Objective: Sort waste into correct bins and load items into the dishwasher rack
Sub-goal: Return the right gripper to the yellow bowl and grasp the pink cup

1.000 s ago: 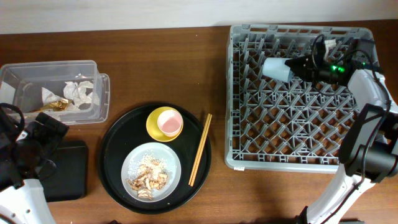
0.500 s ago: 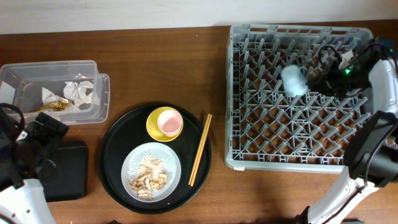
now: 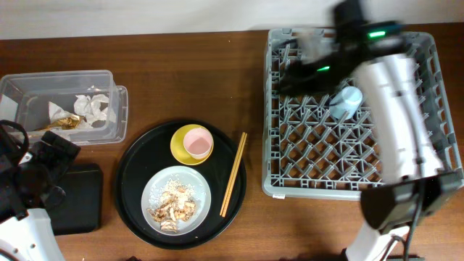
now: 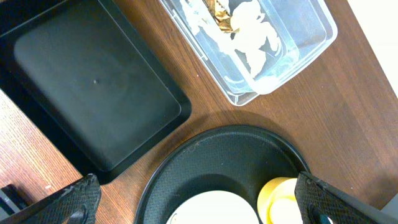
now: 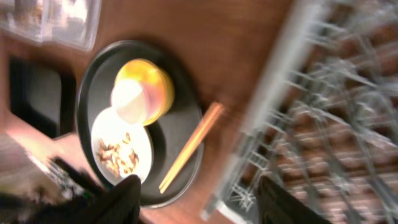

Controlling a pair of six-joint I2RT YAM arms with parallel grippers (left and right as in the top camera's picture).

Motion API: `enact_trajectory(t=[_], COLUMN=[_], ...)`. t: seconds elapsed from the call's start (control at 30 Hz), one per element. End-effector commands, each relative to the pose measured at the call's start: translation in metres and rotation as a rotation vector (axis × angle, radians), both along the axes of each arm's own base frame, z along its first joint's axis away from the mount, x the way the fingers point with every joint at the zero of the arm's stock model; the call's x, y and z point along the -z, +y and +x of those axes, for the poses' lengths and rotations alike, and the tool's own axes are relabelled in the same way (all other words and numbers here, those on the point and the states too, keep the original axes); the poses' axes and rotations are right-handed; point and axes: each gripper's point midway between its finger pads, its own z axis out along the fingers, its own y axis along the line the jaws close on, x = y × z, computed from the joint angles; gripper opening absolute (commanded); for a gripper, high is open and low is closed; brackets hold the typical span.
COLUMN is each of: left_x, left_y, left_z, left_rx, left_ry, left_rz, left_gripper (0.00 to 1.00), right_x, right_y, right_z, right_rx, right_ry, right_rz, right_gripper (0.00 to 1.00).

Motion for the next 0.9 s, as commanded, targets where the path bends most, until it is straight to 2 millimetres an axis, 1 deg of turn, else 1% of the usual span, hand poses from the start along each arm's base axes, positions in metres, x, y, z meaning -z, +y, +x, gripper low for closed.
enact_trajectory(t=[0.0,0.03,0.07,0.1,0.13,0.17,0.2,0.27,0.33,0.4,0.47,0.57,0.6,0.63,0.73,0.8,0.87], left_x=[-0.001,-0.001,-0.001,-0.001,-0.001,-0.001,-0.001,-0.001,-0.001,-0.001,-0.001,-0.001,-0.001,-0.001,-0.001,-0.001,-0.001], left_y=[0.002,0.002,0.002,0.002,0.002,0.002,0.002,0.002,0.002,0.002,0.002,0.002,0.003,0.002,0.002,0.003,0.002], left_z=[-0.001,-0.001,-0.001,-0.001,-0.001,-0.001,-0.001,-0.001,-0.001,-0.001,-0.001,-0.001,-0.001,-0.001,-0.001,-0.001,-0.001], left_rx=[-0.017,-0.017,-0.017,-0.017,-0.017,-0.017,-0.016,-0.017,-0.017,-0.017,-0.017,-0.017,-0.017,-0.017,-0.017,-0.017,-0.017], left_ry=[-0.004,-0.004,-0.004,-0.004,-0.004,-0.004,-0.004,-0.004,-0.004,-0.004,-0.004,-0.004,-0.004,-0.004,-0.004,-0.004,-0.004], left_rz=[0.004,0.004,0.004,0.004,0.004,0.004,0.005,0.004,0.004,0.004,0.004,0.004,0.004,0.004,0.004,0.005,0.004], left_gripper=[0.99,0.99,0.99,0.99,0.99,0.99,0.99,0.99,0.99,0.99,0.99,0.99,0.99,0.99,0.99,0.99,0.99], right_x=[0.026,0.04,0.05,0.065,0.086,0.092,0.11,0.126,0.147,0.16,0.163,0.163,0.166,0.17,0.191,0.191,0.188], right_y=[0.066,0.091,0.106,0.132,0.182,0.194,0.214,0.221,0.228,0.225,0.221,0.222,0.222,0.222,0.221,0.222,0.223], right_z=[-0.014,-0.02,-0.025,-0.033,-0.051,-0.055,-0.062,-0.062,-0.064,-0.059,-0.054,-0.053,-0.054,-0.054,-0.054,-0.054,-0.053], right_rx=[-0.053,-0.055,-0.055,-0.056,-0.127,-0.148,-0.179,-0.15,-0.159,-0.152,-0.141,-0.143,-0.143,-0.145,-0.151,-0.15,-0.148], right_ry=[-0.044,-0.063,-0.07,-0.081,-0.108,-0.123,-0.164,-0.2,-0.217,-0.223,-0.239,-0.244,-0.239,-0.235,-0.212,-0.214,-0.219], right_rz=[-0.167,-0.235,-0.269,-0.3,-0.284,-0.287,-0.324,-0.387,-0.43,-0.472,-0.498,-0.493,-0.498,-0.504,-0.531,-0.528,-0.521], right_gripper=[0.61,0.61,0.61,0.6,0.6,0.6,0.6,0.61,0.61,0.61,0.61,0.61,0.57,0.51,0.37,0.28,0.11])
